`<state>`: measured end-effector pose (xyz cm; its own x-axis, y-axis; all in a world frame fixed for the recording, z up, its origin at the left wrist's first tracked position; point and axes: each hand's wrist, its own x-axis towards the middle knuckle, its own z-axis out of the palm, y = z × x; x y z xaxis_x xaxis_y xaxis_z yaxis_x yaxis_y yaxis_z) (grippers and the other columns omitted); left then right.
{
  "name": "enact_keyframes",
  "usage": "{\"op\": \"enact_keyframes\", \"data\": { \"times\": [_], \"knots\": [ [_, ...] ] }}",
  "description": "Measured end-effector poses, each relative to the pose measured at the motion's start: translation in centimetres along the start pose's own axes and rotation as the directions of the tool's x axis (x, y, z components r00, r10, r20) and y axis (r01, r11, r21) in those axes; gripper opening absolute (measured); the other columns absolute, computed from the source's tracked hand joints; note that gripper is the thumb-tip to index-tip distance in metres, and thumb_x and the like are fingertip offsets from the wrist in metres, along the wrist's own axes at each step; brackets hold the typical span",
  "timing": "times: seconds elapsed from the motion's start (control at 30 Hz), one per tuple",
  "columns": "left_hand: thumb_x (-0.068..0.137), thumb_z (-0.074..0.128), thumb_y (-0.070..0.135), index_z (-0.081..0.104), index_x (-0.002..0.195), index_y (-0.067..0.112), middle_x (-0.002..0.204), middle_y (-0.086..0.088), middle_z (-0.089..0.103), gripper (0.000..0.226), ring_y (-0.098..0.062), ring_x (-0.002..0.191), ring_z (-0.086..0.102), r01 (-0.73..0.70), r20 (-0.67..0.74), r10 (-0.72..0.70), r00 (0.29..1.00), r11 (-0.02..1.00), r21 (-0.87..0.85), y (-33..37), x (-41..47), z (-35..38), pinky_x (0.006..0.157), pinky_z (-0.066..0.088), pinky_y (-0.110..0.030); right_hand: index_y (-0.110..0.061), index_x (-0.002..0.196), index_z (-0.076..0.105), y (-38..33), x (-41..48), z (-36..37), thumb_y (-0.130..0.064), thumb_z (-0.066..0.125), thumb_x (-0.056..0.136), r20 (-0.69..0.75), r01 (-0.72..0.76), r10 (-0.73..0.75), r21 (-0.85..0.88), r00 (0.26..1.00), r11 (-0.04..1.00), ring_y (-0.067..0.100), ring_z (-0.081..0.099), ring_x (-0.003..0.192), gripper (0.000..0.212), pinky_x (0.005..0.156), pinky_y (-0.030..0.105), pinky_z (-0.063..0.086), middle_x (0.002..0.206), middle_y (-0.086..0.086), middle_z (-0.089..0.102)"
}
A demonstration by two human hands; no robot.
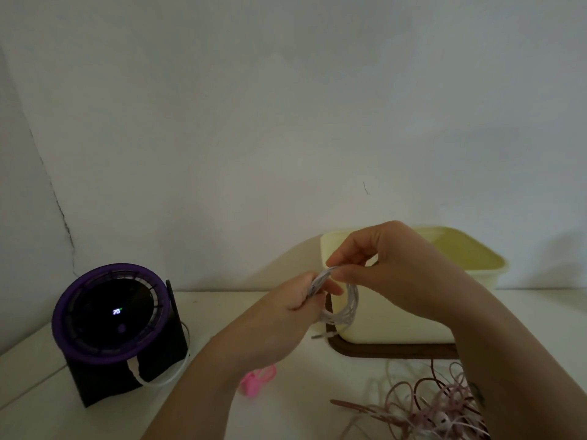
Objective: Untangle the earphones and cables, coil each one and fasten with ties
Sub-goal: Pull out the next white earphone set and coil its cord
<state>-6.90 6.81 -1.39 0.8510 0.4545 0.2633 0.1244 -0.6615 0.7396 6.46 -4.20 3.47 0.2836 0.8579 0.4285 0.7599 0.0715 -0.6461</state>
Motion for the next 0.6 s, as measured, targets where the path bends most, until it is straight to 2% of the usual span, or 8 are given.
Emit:
{"op": "enact_keyframes", "data": {
  "times": [0.13, 0.23, 0.33, 0.4, 0.5, 0.6],
  "knots": [
    [0.090, 0.060, 0.023, 0.063, 0.091, 0.029, 0.066, 0.021, 0.061, 0.007, 0.003, 0.066, 0.056, 0.028, -0.052, -0.034, 0.998, 0.994, -0.107, -0.7, 0.5, 0.0, 0.067, 0.043, -0.016, -0.024, 0.077, 0.072, 0.2, 0.1, -0.2, -0.016, 0.073, 0.079, 0.034, -0.015, 0.013, 0.068, 0.999, 0.998, 0.010, 0.065, 0.063, 0.009, 0.064, 0.022, 0.053, 0.068, -0.002, 0.071],
    [0.090, 0.059, 0.015, 0.066, 0.084, 0.018, 0.066, 0.012, 0.065, 0.009, -0.003, 0.064, 0.059, 0.036, -0.146, -0.070, 0.987, 0.975, -0.220, -0.7, 0.8, -0.2, 0.067, 0.046, -0.018, -0.019, 0.079, 0.072, 0.2, 0.1, -0.2, -0.013, 0.072, 0.080, 0.046, -0.017, 0.013, 0.094, 0.999, 0.995, 0.012, 0.066, 0.061, 0.007, 0.063, 0.022, 0.056, 0.069, 0.001, 0.071],
    [0.091, 0.050, 0.001, 0.065, 0.082, 0.017, 0.073, 0.011, 0.066, 0.023, 0.003, 0.062, 0.056, 0.017, -0.124, -0.043, 0.991, 0.979, -0.202, 0.0, 0.6, -0.3, 0.062, 0.041, -0.011, -0.018, 0.079, 0.072, 0.2, 0.1, -0.1, -0.012, 0.072, 0.080, 0.041, -0.019, 0.015, 0.092, 0.999, 0.996, 0.008, 0.064, 0.057, 0.006, 0.062, 0.020, 0.055, 0.067, 0.001, 0.071],
    [0.089, 0.048, -0.002, 0.062, 0.080, 0.022, 0.069, 0.017, 0.062, 0.029, 0.005, 0.062, 0.053, 0.025, -0.085, -0.034, 0.996, 0.994, -0.104, 0.2, 0.4, -0.4, 0.060, 0.039, -0.010, -0.018, 0.079, 0.072, 0.2, 0.2, 0.1, -0.012, 0.072, 0.080, 0.037, -0.025, 0.022, 0.083, 0.999, 0.996, 0.009, 0.065, 0.058, 0.007, 0.064, 0.023, 0.056, 0.067, -0.001, 0.071],
    [0.084, 0.057, 0.013, 0.059, 0.096, 0.030, 0.081, 0.016, 0.060, 0.021, -0.001, 0.076, 0.055, 0.046, 0.042, -0.045, 0.998, 0.999, -0.020, 0.4, 0.0, -0.5, 0.068, 0.043, -0.016, -0.020, 0.078, 0.072, 0.0, 0.2, 0.4, -0.012, 0.073, 0.080, 0.043, -0.016, 0.013, 0.071, 0.999, 0.997, 0.011, 0.067, 0.061, 0.008, 0.067, 0.027, 0.057, 0.067, -0.002, 0.072],
    [0.077, 0.067, 0.019, 0.053, 0.112, 0.039, 0.099, 0.018, 0.065, 0.042, 0.005, 0.092, 0.060, 0.038, 0.079, -0.025, 0.997, 0.984, -0.172, 1.0, -0.5, -1.0, 0.073, 0.048, -0.017, -0.019, 0.077, 0.073, -0.4, -0.1, 0.4, -0.012, 0.073, 0.080, 0.075, 0.000, -0.007, 0.092, 0.997, 0.996, 0.013, 0.067, 0.061, 0.007, 0.065, 0.027, 0.057, 0.066, -0.002, 0.072]
  ]
}}
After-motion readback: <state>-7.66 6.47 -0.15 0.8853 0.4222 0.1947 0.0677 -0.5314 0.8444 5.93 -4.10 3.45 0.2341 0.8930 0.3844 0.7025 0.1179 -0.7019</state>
